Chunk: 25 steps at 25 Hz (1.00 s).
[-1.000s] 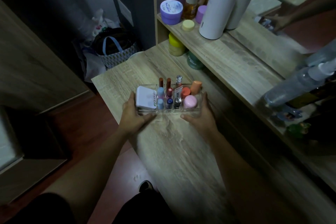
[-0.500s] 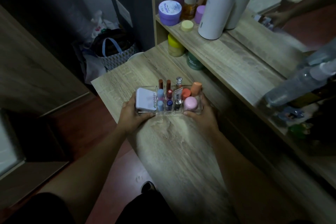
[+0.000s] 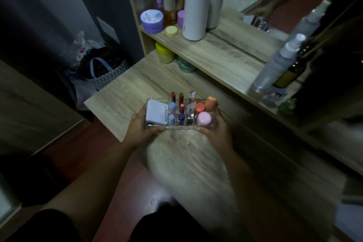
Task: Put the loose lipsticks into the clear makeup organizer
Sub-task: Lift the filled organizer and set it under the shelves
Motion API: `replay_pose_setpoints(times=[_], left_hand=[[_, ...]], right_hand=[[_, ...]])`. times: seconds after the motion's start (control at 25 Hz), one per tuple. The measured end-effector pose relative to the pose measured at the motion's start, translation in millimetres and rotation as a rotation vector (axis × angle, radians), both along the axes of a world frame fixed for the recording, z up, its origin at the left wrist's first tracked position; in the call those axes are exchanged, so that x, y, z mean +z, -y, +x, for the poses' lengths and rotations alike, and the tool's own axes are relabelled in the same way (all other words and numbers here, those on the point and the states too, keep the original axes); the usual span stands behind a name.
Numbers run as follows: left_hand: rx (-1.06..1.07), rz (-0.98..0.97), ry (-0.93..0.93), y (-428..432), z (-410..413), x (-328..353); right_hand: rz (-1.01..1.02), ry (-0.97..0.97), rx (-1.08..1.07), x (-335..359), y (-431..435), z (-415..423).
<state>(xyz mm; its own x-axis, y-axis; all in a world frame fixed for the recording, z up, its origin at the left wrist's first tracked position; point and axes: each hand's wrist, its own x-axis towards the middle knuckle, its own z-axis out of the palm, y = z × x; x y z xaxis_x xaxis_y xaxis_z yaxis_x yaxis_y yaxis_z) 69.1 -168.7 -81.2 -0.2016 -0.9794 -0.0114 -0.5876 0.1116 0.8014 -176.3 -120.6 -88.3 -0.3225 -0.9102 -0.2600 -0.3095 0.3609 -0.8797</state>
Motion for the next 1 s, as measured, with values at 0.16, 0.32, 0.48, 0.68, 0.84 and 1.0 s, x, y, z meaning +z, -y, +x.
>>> replay_pose_setpoints(times=[0.16,0.32,0.48,0.68,0.84,1.0], left_hand=[[-0.136,0.014,0.000,-4,-25,-1],[-0.266,0.042,-0.002,-9,-54,-6],[-0.384,0.067,0.042,-17,-88,-14],[-0.555,0.082,-0.003,-26,-131,-17],[-0.644,0.113,-0.024,-38,-162,-18],[-0.682,0.126,-0.061,-43,-181,-20]], right_hand=[[-0.034,-0.123,-0.114,6,-41,-17],[-0.009,0.066,-0.242,8,-83,-30],[0.008,0.028,-0.396,6,-120,-47],[0.060,-0.126,-0.522,-6,-160,-68],[0.081,-0.117,-0.590,-14,-185,-86],[0.121,-0.042,-0.591,-17,-199,-100]])
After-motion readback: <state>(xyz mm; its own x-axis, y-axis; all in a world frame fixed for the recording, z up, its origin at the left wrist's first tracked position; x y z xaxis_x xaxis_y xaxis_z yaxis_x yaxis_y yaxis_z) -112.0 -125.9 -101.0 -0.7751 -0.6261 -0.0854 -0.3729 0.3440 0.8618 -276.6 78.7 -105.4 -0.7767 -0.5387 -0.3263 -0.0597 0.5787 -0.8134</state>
